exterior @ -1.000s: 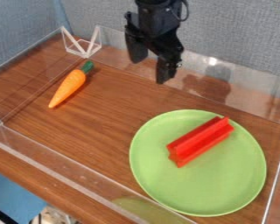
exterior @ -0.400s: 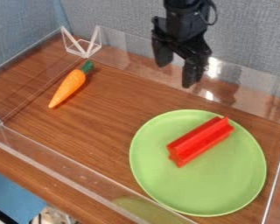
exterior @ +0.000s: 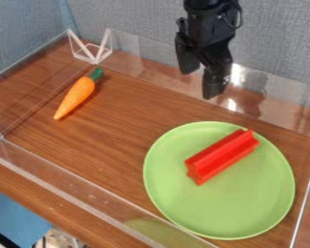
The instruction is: Put the red object on the right side
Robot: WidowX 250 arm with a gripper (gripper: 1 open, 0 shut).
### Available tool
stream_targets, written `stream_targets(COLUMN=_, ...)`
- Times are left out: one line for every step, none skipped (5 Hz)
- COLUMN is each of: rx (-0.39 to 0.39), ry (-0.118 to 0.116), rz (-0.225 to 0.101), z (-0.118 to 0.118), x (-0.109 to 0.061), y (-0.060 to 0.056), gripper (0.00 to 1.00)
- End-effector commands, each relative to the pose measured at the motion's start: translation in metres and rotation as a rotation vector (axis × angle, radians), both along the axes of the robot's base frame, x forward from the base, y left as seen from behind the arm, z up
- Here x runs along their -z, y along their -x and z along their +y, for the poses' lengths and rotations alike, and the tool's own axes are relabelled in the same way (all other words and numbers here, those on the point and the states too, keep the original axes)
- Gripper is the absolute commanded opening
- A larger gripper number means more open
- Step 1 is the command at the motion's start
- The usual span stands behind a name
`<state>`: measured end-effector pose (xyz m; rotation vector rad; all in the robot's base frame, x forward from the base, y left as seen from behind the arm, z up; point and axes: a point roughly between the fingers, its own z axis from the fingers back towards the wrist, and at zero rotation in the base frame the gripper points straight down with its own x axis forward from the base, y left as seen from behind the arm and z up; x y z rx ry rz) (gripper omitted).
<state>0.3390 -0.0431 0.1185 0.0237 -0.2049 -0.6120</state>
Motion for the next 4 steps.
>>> stream_targets(rx=0.015, ry=0.007, rz=-0.054, z=-0.001, x=-0.015, y=-0.008, gripper=1.0)
stream_targets(rx=0.027, ry=0.009, rz=-0.061, z=-0.002, x=-0.014, y=-0.013, gripper=0.0)
stream_targets(rx=0.048, ry=0.009, rz=-0.05, z=-0.01, x=-0.02, y=-0.006, gripper=1.0)
stream_targets(rx=0.071, ry=0.012, rz=-0.044, z=-0.02, x=-0.024, y=-0.002, gripper=1.0)
